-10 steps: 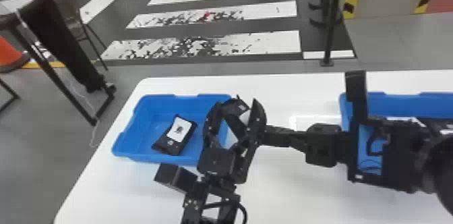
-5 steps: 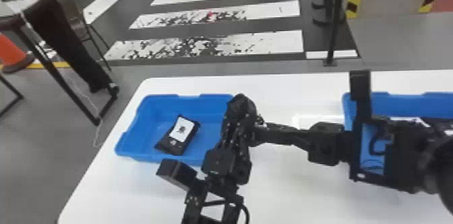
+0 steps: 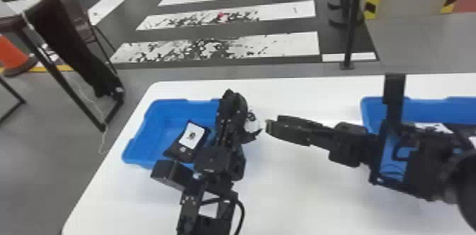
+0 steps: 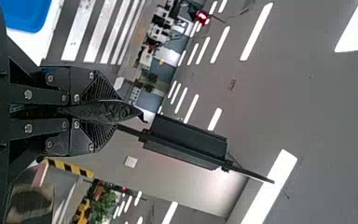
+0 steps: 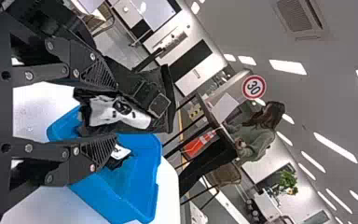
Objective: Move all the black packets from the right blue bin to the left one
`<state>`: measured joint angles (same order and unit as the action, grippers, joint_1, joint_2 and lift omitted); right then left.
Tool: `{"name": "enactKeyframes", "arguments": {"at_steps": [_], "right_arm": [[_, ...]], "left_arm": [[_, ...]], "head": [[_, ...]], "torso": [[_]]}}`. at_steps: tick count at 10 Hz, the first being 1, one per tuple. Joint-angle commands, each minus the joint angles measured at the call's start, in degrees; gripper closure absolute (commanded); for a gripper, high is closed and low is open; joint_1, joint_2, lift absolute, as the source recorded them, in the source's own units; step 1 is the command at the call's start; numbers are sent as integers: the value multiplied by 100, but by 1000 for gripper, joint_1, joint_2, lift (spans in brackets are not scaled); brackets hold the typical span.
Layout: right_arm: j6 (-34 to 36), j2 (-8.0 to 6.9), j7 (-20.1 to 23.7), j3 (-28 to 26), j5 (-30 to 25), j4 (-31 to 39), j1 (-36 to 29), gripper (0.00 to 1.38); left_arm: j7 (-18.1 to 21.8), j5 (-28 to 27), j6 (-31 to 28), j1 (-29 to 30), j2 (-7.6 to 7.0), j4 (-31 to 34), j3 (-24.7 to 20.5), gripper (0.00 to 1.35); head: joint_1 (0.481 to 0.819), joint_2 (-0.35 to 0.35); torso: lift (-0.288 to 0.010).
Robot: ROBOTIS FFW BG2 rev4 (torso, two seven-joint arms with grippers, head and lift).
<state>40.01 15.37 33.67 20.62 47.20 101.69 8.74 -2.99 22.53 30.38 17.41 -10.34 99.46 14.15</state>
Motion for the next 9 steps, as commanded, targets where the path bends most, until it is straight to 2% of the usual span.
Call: {"name": "enactKeyframes", "arguments": {"at_steps": [1, 2, 3, 4, 5, 6, 7, 8, 9], "right_arm": [[-78, 1, 16, -166, 45, -65, -101, 98], [-22, 1, 16, -291, 56, -51, -171, 130], [20, 1, 8, -497, 45, -9, -298, 125], [-78, -8, 8, -691, -150, 33, -410, 125], [-317, -25, 8, -897, -447, 47, -466, 125], [-444, -52, -186, -1125, -824, 202, -593, 125], [-148, -69, -687, -1445, -1578, 807, -860, 125], [20, -105, -1003, -1697, -2298, 1116, -958, 125], [189, -105, -1144, -1948, -2663, 1130, -958, 127]], "left_arm": [[-219, -859, 85, -209, 76, -376, -604, 1208], [-439, -1224, 127, -335, 85, -657, -855, 1208], [-535, -1064, -42, -363, 76, -714, -901, 1093], [-535, -916, -28, -349, 85, -728, -912, 549], [-535, -973, 113, -307, 85, -742, -901, 84], [-535, -1019, 296, -251, 102, -742, -855, 64], [-535, -1019, 281, -167, 120, -714, -752, 147], [-535, -996, 296, -82, 120, -545, -650, 171], [-509, -859, 310, 30, 111, -306, -547, 165]], "head": [[695, 288], [695, 310], [695, 322], [695, 331], [695, 324], [695, 303], [695, 271], [695, 245], [695, 189]], "torso": [[-168], [-168], [-168], [-168], [-168], [-168], [-168], [-168], [-168]]}}
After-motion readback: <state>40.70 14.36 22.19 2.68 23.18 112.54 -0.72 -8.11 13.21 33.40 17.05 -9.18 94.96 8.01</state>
